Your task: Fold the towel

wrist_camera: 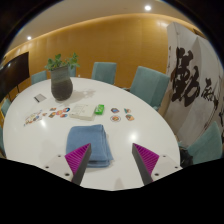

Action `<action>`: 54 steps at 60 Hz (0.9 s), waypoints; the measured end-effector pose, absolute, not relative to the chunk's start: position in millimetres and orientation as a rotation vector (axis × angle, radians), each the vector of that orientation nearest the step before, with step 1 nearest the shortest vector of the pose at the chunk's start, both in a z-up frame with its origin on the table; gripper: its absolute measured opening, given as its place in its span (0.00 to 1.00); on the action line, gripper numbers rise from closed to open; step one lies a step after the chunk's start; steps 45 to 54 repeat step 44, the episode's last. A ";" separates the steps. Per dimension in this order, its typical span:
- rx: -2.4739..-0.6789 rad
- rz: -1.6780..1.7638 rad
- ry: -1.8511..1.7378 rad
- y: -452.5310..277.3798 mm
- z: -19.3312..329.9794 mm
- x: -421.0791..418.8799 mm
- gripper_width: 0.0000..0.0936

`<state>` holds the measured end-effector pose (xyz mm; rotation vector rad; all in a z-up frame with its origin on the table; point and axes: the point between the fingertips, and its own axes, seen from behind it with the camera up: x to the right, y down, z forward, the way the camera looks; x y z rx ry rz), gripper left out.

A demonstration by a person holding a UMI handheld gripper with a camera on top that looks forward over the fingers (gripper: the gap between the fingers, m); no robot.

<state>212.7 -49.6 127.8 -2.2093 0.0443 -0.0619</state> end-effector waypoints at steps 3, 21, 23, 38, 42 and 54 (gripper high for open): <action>-2.196 -0.069 0.040 -73.2 145.7 203.6 0.92; -2.159 -0.155 0.041 -231.1 223.2 153.0 0.93; -2.159 -0.165 0.042 -245.2 227.9 149.4 0.93; -2.146 -0.168 0.050 -306.4 246.0 125.4 0.93; -2.141 -0.174 0.042 -311.6 249.2 122.3 0.93; -2.144 -0.177 0.043 -313.8 249.4 122.1 0.93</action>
